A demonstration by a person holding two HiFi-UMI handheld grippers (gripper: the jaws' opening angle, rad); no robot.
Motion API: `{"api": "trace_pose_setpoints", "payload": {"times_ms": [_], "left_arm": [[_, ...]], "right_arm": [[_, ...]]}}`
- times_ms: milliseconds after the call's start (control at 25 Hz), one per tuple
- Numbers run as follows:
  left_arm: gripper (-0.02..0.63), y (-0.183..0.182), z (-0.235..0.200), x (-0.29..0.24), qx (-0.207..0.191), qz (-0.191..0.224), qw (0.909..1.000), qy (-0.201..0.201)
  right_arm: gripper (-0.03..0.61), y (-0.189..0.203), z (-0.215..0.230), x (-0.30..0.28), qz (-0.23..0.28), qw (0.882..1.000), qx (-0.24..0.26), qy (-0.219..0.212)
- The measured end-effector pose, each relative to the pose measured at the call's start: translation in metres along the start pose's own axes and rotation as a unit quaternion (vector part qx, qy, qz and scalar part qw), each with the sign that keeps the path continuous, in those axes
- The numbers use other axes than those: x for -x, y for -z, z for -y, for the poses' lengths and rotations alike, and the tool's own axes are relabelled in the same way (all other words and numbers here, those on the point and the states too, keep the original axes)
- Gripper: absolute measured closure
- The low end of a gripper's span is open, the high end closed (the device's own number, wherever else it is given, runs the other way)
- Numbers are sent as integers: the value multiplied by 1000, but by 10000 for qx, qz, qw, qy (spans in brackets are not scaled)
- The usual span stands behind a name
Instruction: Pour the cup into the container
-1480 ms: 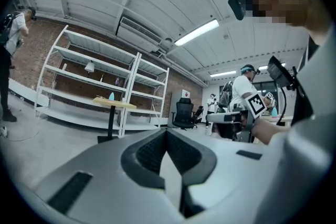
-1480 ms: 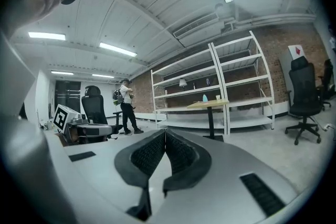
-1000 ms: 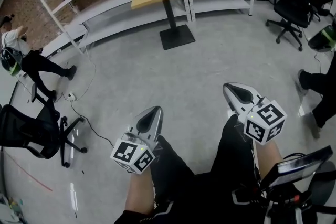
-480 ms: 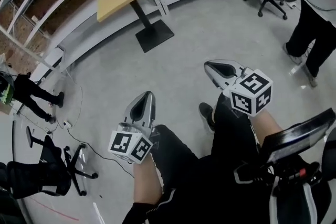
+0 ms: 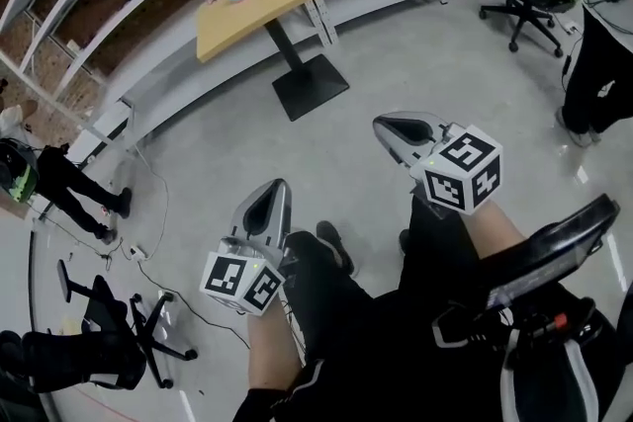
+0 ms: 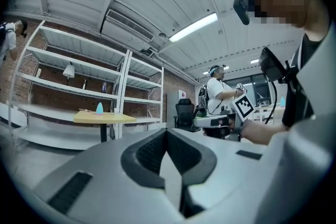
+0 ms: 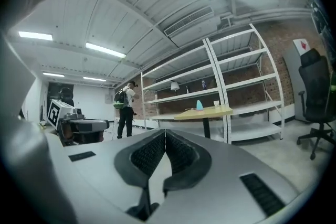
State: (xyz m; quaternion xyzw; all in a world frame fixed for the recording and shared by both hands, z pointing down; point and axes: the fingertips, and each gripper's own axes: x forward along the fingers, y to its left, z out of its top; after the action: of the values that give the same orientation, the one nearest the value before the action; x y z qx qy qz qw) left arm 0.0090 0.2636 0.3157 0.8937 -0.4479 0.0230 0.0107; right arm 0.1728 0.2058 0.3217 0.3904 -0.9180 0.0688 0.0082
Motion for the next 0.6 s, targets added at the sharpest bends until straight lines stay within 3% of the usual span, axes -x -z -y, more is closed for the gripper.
{"api": "trace_pose_setpoints", "payload": {"times_ms": [600], "left_arm": [[621,-28,-200,-115,-175,131,9998,-1]], "right_arm": [[577,-56,89,-218,150,9995,214,185]]}}
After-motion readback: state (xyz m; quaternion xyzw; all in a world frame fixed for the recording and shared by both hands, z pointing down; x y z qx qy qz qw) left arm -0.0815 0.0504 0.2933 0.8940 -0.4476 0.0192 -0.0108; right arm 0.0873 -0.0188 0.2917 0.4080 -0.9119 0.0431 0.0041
